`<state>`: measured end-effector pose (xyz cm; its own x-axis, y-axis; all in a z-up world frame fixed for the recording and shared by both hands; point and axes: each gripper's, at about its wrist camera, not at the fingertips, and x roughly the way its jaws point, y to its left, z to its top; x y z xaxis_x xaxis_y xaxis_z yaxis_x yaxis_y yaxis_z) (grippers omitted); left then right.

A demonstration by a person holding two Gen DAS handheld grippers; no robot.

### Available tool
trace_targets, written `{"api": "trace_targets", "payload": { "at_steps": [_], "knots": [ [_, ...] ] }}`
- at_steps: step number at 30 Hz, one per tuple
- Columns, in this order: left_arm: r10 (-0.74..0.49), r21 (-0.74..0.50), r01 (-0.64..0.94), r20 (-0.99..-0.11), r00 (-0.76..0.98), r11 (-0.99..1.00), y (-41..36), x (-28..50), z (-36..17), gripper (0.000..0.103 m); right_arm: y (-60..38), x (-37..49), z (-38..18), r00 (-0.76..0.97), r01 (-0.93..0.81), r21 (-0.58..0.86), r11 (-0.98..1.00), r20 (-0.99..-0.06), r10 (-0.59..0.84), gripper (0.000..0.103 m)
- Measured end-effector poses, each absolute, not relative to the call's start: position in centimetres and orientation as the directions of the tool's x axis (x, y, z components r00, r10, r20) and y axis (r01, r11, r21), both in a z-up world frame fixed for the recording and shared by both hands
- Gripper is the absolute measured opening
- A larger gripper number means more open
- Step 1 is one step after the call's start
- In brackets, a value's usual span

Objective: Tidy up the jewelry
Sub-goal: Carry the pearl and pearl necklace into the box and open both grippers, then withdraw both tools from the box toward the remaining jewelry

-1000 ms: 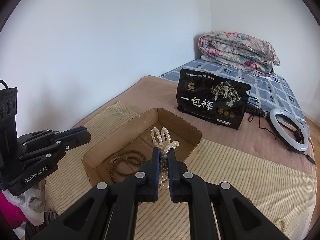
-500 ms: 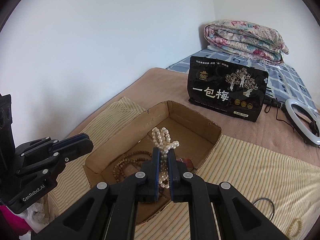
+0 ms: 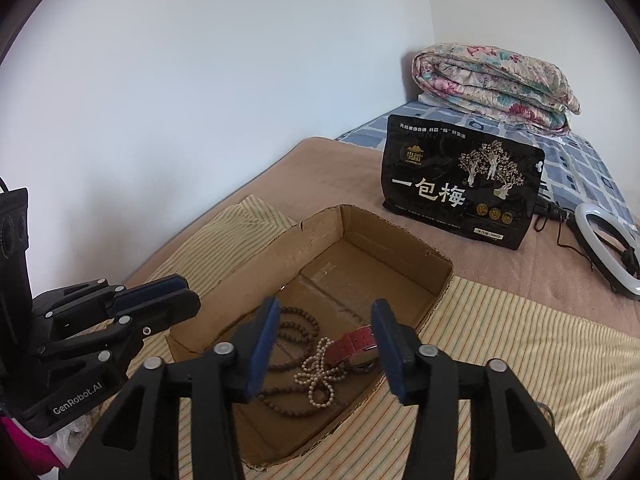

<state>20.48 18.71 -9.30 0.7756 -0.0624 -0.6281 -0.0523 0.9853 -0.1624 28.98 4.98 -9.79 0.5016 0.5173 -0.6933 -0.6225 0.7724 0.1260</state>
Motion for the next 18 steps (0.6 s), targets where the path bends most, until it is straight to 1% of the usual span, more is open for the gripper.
{"api": "trace_targets", "payload": {
  "at_steps": [1,2,5,7,9,12,18],
  "knots": [
    [-0.054,-0.160,-0.059,-0.621,0.782,0.985,18.8,20.3,-9.3,0.061,4.8,29.0,-9.7,0.511,-0.616,0.122,0.779,-0.691,0.512,0.070],
    [-0.045,-0.156,-0.064,-0.611,0.790,0.986,18.8,20.1,-9.1,0.061,4.6,28.9,-9.5,0.518,-0.610,0.118,0.783,-0.688,0.508,0.075],
    [-0.026,-0.134,-0.069,-0.605,0.796,0.989,18.6,19.7,-8.8,0.061,4.0,28.8,-9.0,0.536,-0.596,0.111,0.795,-0.683,0.496,0.083],
    [-0.023,-0.124,-0.066,-0.607,0.794,0.990,18.3,19.6,-8.7,0.061,3.5,28.8,-8.7,0.552,-0.581,0.103,0.807,-0.679,0.484,0.086],
    [-0.021,-0.115,-0.062,-0.607,0.795,0.991,17.9,19.4,-8.6,0.061,3.0,28.7,-8.3,0.562,-0.571,0.102,0.814,-0.674,0.479,0.087],
    [-0.019,-0.105,-0.056,-0.605,0.796,0.993,17.4,19.1,-8.3,0.061,2.1,28.5,-7.6,0.582,-0.556,0.098,0.826,-0.663,0.471,0.091],
    [-0.027,-0.093,-0.035,-0.598,0.801,0.995,16.0,18.8,-7.5,0.061,-0.2,27.8,-6.6,0.615,-0.521,0.091,0.849,-0.649,0.447,0.092]
  ]
}}
